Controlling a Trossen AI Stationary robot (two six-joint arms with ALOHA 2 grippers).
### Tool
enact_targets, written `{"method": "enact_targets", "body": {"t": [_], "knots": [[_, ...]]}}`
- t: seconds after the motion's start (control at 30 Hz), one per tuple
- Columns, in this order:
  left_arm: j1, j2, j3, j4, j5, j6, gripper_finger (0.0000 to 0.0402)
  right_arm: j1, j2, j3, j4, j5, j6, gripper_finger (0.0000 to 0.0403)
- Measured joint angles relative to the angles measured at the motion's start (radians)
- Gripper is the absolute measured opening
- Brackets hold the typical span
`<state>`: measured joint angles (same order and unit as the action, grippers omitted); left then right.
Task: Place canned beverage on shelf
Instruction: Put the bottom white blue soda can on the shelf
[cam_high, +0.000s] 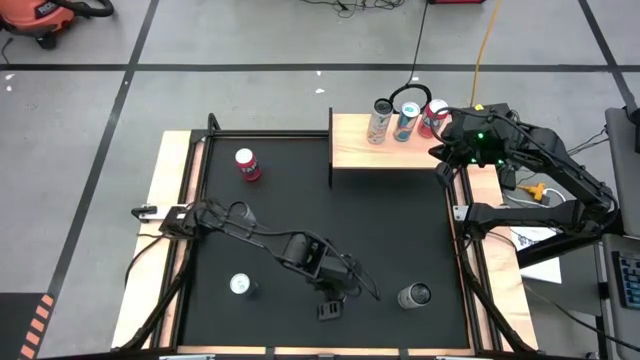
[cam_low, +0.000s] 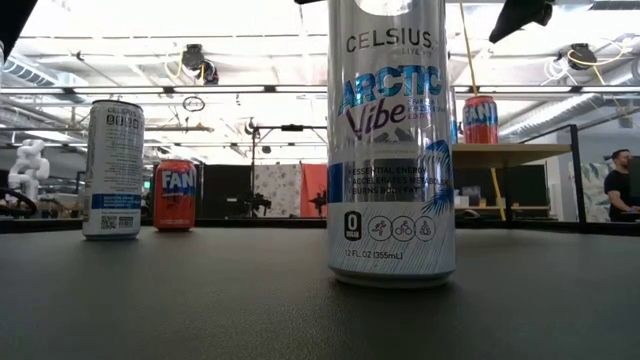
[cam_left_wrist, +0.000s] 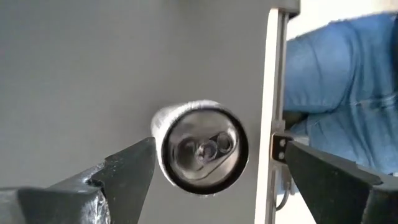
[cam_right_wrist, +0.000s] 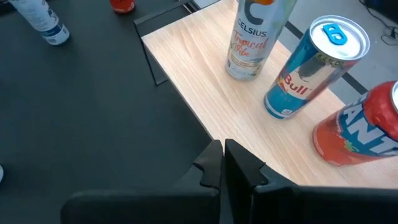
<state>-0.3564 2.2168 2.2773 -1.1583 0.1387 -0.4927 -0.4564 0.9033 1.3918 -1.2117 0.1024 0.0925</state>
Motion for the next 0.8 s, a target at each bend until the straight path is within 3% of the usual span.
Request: {"method": "enact_targets", "body": {"t": [0.67,0.8], "knots": [[-0.008,0.041,0.0,-0.005,-0.019,0.0,0.0359,0.0,0.0,0.0,-0.047,0.0,-0.001,0.0],[-0.009,0.041,0.0,-0.003,-0.075,0.001,0.0359,0.0,0.0,0.0,-0.058,0.0,0.0,0.0]]}}
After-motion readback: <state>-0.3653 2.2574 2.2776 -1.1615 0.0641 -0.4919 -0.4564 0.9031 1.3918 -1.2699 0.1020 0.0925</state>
